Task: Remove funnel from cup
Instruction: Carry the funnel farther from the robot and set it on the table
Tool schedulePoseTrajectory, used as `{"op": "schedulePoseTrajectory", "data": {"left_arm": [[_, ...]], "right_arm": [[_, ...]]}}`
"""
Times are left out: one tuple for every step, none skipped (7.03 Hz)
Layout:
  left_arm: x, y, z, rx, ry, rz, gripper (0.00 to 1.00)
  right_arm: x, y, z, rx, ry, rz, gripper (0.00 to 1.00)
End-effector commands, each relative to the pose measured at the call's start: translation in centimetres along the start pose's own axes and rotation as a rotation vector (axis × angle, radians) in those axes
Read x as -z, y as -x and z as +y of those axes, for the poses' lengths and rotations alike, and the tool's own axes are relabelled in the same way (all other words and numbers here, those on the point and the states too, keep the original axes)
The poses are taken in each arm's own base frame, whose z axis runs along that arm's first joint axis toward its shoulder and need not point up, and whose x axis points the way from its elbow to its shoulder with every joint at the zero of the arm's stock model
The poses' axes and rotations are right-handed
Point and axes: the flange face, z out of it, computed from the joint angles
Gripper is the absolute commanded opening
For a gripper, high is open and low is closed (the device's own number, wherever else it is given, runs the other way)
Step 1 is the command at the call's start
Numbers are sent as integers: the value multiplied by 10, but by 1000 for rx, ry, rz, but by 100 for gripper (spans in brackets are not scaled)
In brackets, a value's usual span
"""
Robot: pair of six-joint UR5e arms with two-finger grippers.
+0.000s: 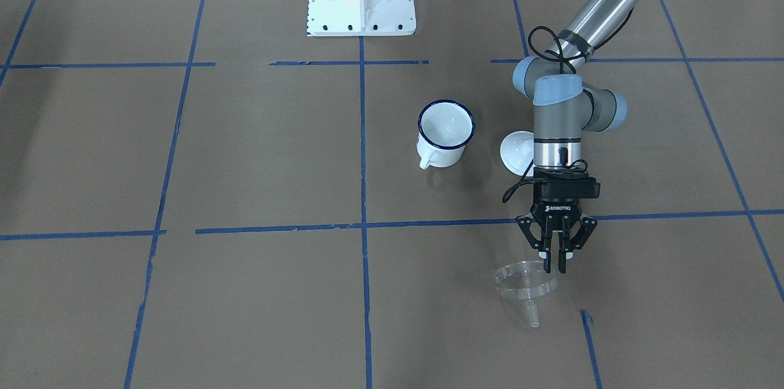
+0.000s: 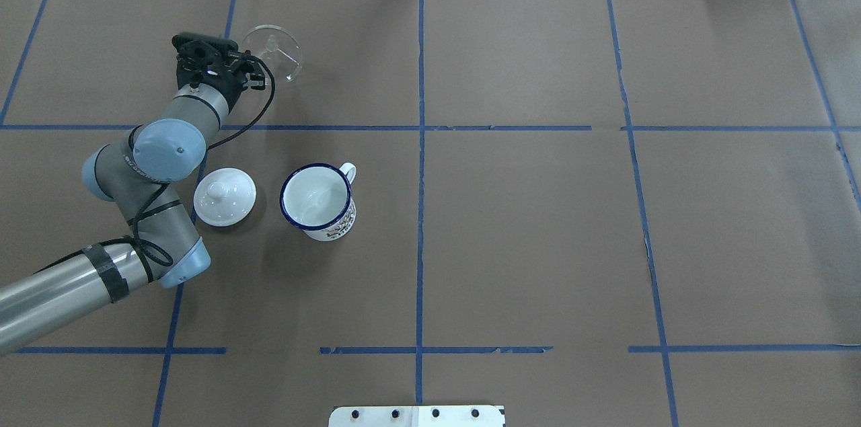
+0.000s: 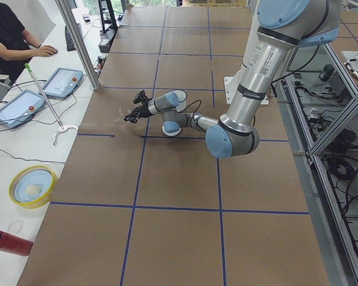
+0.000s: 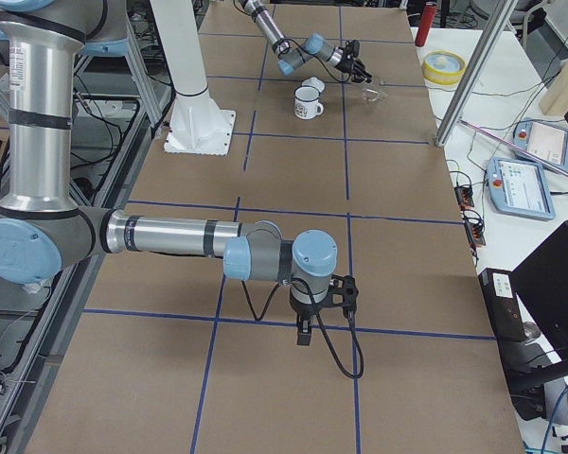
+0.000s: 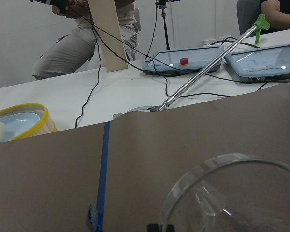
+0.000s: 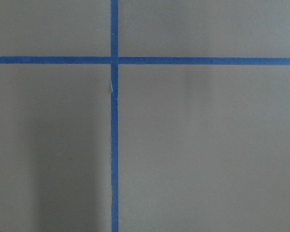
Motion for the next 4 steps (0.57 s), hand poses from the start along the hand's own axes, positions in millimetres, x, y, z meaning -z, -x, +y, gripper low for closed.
{"op": "schedulePoseTrajectory", "data": {"left_arm": [[3,0,-4,12,-16,17,100],[4,-1,-12,11,-20,28,100],[16,-7,-40,-18,-41,69,100],[31,-2,-75,-46,-27,150,100]], "right_arm": [[-1,-1,0,-1,1,0,100],[0,0,0,0,0,0,100],[-1,-1,0,-1,1,0,100],[0,0,0,0,0,0,100]]}}
